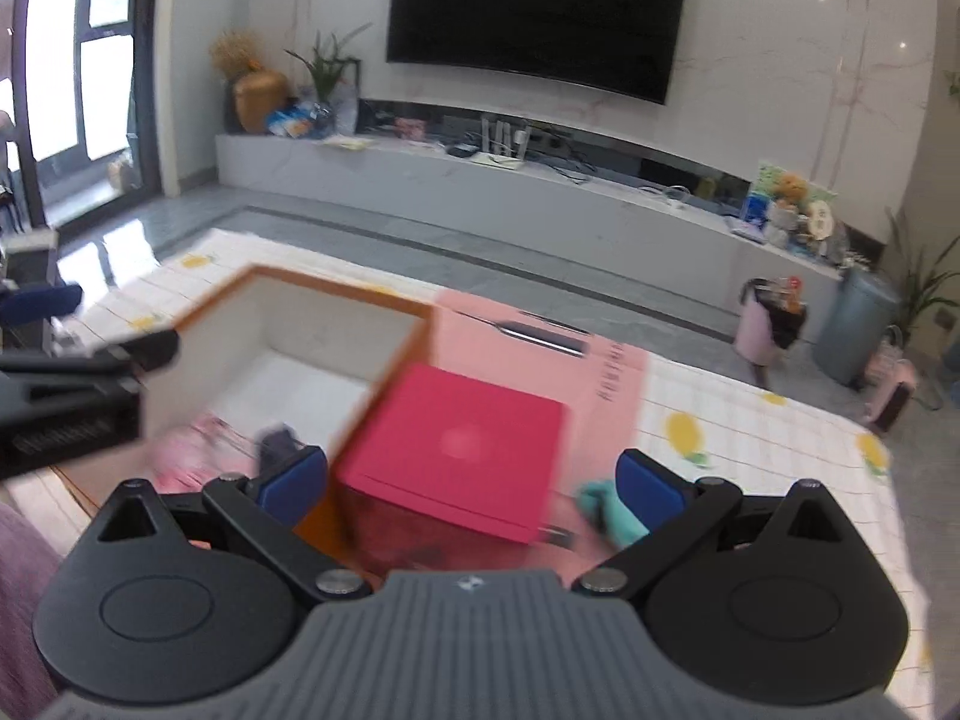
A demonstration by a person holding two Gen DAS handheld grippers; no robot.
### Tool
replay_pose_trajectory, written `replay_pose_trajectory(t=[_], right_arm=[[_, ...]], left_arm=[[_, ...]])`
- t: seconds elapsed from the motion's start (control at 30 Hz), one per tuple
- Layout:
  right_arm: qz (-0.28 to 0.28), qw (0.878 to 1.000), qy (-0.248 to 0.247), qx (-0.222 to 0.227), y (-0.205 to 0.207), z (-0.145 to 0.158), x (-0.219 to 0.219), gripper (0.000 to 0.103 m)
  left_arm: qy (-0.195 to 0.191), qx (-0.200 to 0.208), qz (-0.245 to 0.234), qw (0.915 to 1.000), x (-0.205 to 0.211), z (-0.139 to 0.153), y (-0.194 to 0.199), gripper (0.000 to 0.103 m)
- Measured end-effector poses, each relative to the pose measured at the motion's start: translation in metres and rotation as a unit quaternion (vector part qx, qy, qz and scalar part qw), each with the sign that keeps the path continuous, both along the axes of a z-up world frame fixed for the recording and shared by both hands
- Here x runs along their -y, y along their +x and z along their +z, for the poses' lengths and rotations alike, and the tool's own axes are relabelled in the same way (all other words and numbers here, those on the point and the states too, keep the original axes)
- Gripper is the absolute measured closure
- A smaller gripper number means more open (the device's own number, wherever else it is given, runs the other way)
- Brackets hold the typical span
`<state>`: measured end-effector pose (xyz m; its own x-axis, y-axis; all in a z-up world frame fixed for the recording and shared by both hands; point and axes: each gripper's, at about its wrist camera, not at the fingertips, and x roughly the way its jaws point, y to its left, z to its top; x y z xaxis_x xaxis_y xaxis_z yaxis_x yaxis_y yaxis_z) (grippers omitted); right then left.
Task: Organize soft objects
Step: 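Move both grippers away from the box back over the pile of soft items, then grasp the grey cloth beneath the dinosaur plush with the right gripper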
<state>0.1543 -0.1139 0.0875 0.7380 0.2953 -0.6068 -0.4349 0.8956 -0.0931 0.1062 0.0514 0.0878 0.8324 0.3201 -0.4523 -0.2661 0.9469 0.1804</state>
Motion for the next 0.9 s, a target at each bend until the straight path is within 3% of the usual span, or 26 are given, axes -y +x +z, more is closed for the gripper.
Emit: replay_pose_trajectory(t=[0.27,0.47,0.6,0.9], right_arm=[[-0.062,0.998,0.012,-0.012,0.007,-0.018,0.068,0.003],[-0.111,0.993,-0.003,-0.035,0.019,-0.042,0.099,0.003],[-0.148,0.986,0.012,-0.081,0.029,-0.059,0.12,0.003],[-0.2,0.97,0.038,-0.132,0.045,-0.084,0.158,0.003]], left_arm=[[-0.033,0.013,-0.07,0.9969,0.046,-0.005,0.001,0.015],[-0.026,0.006,-0.119,0.9926,0.084,-0.019,0.002,0.015],[-0.029,-0.01,-0.15,0.9881,0.104,-0.036,0.005,0.015],[-0.032,-0.061,-0.209,0.9755,0.14,-0.082,0.012,0.016]])
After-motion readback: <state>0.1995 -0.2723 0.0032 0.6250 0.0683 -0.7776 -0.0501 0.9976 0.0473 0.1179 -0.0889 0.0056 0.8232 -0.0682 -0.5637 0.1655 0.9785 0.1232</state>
